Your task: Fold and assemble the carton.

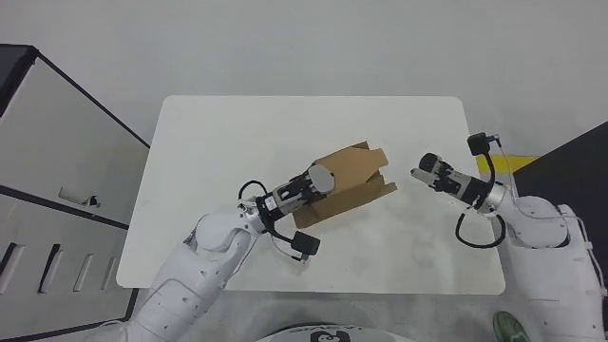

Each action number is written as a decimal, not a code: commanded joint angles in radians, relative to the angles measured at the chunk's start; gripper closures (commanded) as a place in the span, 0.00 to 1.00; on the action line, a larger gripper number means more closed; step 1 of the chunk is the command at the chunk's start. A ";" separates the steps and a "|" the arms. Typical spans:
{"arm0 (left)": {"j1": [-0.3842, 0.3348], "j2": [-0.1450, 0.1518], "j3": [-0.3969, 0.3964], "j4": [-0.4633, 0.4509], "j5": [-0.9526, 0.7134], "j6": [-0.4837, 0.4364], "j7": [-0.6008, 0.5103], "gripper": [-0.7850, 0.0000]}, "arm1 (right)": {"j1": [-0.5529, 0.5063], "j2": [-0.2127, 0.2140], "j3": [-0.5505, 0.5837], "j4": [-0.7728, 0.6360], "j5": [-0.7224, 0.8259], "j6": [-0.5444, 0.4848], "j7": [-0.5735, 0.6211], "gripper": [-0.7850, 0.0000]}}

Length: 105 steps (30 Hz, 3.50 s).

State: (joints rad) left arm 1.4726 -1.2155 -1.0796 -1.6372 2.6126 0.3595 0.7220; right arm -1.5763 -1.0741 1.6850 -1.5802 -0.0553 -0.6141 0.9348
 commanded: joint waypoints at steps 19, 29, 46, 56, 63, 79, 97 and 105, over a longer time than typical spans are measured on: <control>-0.047 -0.006 0.026 0.074 -0.172 0.071 0.130 1.00 | 0.054 0.020 -0.011 0.081 0.334 0.098 0.223 0.00; -0.099 -0.005 0.038 0.062 -0.104 0.025 0.117 1.00 | 0.060 0.025 -0.037 0.076 0.371 0.139 0.226 0.00; -0.120 0.023 -0.015 -0.099 0.275 -0.179 -0.066 1.00 | 0.045 0.035 -0.041 0.093 0.269 0.200 0.135 0.00; -0.167 0.020 -0.031 -0.157 0.181 -0.264 -0.104 1.00 | 0.045 0.035 -0.041 0.093 0.269 0.200 0.135 0.00; -0.235 0.020 -0.043 -0.203 0.110 -0.364 -0.091 1.00 | 0.045 0.035 -0.041 0.093 0.269 0.200 0.135 0.00; -0.224 0.020 -0.050 -0.255 -0.020 -0.436 -0.098 1.00 | 0.045 0.035 -0.041 0.093 0.269 0.200 0.135 0.00; -0.164 0.029 -0.074 -0.303 -0.133 -0.497 -0.092 1.00 | 0.045 0.035 -0.041 0.093 0.269 0.200 0.135 0.00; -0.142 0.032 -0.076 -0.302 -0.222 -0.513 -0.069 1.00 | 0.043 0.036 -0.053 0.077 0.263 0.209 0.124 0.00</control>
State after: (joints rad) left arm 1.3292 -1.1840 -1.1556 -1.9398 2.4008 -0.1485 0.6507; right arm -1.5343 -1.0388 1.6340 -1.5006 0.2059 -0.4063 1.0555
